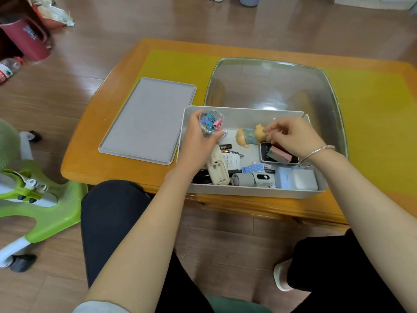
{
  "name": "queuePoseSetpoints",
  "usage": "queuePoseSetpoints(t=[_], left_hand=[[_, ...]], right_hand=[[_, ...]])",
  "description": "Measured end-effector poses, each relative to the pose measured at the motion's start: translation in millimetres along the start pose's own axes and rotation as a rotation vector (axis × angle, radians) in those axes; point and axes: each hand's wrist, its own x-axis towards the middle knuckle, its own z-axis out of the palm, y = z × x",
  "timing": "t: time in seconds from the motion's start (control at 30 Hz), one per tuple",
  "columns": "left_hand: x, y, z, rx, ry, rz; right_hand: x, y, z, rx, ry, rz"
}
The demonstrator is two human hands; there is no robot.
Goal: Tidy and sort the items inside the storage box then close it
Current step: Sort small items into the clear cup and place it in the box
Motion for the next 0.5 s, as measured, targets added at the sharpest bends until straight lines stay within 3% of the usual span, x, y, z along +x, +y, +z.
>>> queuePoseSetpoints(t=[0.23, 0.4, 0.5], left_hand=[[-10.0, 7.5, -22.4, -0.125, 0.096, -0.037], [-12.8, 14.3, -25.6, -0.335, 0.083, -0.135], [-13.5, 18.2, -24.1, -0.434, 0.042, -0.147]], right_hand=[[-12.5, 14.1, -2.2, -0.132, -0.123, 0.012], [-7.7, 25.1, -6.1, -0.210, 0.052, 0.035], [-9.6, 33.5, -9.0, -0.270, 0.030, 0.054]])
